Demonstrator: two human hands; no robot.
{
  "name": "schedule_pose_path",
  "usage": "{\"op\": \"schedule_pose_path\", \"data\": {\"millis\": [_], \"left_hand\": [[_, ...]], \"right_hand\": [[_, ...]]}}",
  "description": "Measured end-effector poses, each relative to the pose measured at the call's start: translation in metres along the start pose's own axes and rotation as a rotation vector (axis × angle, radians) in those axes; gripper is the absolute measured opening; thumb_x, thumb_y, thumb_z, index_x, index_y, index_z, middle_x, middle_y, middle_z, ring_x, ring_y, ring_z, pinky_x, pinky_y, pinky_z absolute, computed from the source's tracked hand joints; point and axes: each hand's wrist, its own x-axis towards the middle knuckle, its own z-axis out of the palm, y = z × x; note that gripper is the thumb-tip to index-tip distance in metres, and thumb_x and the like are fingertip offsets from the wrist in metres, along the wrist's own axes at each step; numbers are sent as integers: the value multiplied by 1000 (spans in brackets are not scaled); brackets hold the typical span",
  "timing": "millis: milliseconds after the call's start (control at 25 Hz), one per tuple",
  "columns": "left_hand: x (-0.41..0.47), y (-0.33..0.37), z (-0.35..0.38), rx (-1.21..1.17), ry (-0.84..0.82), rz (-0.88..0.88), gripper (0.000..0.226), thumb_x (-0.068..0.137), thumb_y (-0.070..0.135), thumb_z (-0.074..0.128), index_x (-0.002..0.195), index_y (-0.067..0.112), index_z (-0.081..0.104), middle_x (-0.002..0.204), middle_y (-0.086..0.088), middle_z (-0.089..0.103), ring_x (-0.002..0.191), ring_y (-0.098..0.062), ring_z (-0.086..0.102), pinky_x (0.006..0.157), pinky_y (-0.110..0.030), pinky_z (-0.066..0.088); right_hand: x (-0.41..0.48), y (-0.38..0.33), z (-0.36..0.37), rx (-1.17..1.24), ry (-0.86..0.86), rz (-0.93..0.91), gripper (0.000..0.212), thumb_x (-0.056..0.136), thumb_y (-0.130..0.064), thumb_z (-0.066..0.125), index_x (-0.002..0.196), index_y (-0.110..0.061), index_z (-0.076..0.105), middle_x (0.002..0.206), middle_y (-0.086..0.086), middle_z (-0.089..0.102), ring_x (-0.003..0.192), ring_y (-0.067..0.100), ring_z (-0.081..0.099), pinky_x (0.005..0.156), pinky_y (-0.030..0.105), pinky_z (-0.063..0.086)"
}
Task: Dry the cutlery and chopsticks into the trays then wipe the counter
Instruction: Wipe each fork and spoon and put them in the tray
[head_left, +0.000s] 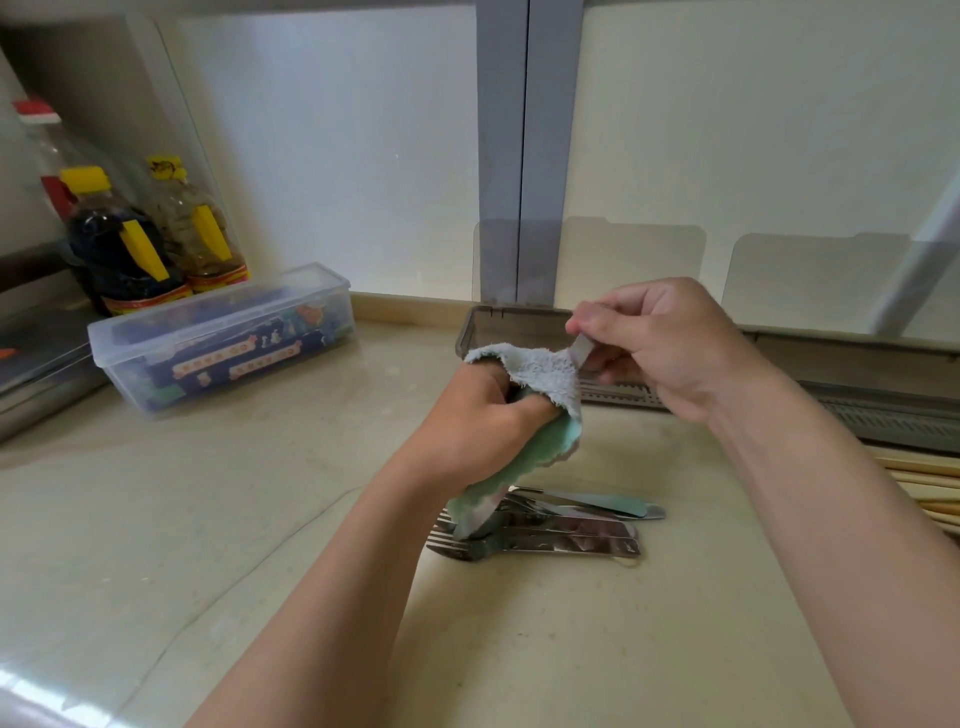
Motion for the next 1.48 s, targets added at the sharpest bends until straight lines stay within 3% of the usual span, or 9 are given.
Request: {"op": "schedule_pose_path", "data": {"millis": [120, 360, 560, 720, 840, 960, 1240, 1360, 1480], "left_hand": [[-1, -3, -2, 78, -54, -9, 27, 95, 9, 62, 71, 20, 66, 66, 7, 66, 60, -9, 61, 58, -22, 48], [3, -5, -5, 99, -52, -15, 31, 96, 7, 60, 67, 18, 62, 61, 5, 61, 53, -10, 57, 52, -21, 44], [8, -10, -17, 73, 49, -69, 24, 94, 8, 59, 72, 3, 63, 65, -15, 66, 54, -20, 61, 52, -31, 49], [9, -8, -21, -51, 259, -194, 25, 96, 3, 56, 72, 1, 64, 49, -2, 62, 43, -14, 59, 44, -25, 46], [13, -8, -25, -239, 460, -254, 20, 94, 0, 55, 75, 0, 64, 55, -8, 62, 42, -13, 57, 40, -22, 45], [16, -10, -24, -287, 562, -310, 11, 93, 7, 61, 85, 2, 67, 70, -12, 62, 48, -15, 57, 41, -22, 45], [17, -9, -20, -289, 554, -308, 13, 93, 8, 61, 82, 6, 66, 69, -9, 61, 44, -12, 56, 41, -21, 44], [17, -10, -20, -288, 548, -315, 11, 93, 9, 62, 84, 6, 66, 72, -10, 62, 51, -16, 56, 42, -22, 45], [17, -10, -20, -297, 544, -313, 11, 93, 9, 62, 85, 5, 67, 74, -12, 62, 56, -20, 56, 43, -22, 45]], "right_hand": [[3, -2, -18, 149, 124, 52, 16, 93, -11, 68, 79, -3, 72, 62, 6, 67, 51, 14, 59, 45, 22, 51], [10, 6, -39, 292, 303, 93, 14, 93, -14, 70, 85, -3, 70, 75, 8, 65, 52, 13, 57, 48, 25, 52], [16, 19, -42, 386, 385, 127, 17, 95, -16, 68, 84, -4, 69, 71, 8, 60, 53, 13, 59, 51, 24, 54], [19, 27, -46, 470, 491, 164, 14, 93, -18, 71, 91, -4, 70, 70, 6, 63, 59, 15, 63, 55, 25, 55], [22, 35, -51, 499, 625, 193, 16, 92, -15, 73, 100, -3, 67, 78, 9, 66, 63, 17, 67, 59, 25, 57], [27, 46, -45, 469, 622, 224, 21, 91, -11, 74, 102, -1, 60, 77, 13, 66, 57, 19, 67, 56, 25, 57], [28, 52, -32, 312, 566, 303, 15, 97, -12, 67, 100, 0, 58, 70, 16, 68, 48, 15, 68, 43, 22, 52], [27, 49, -27, 153, 531, 336, 15, 102, -10, 55, 110, 2, 58, 87, 16, 68, 48, 16, 70, 38, 21, 50], [24, 42, -25, 27, 467, 347, 34, 100, 0, 37, 130, 2, 53, 115, 11, 55, 59, 24, 74, 44, 28, 57]]}}
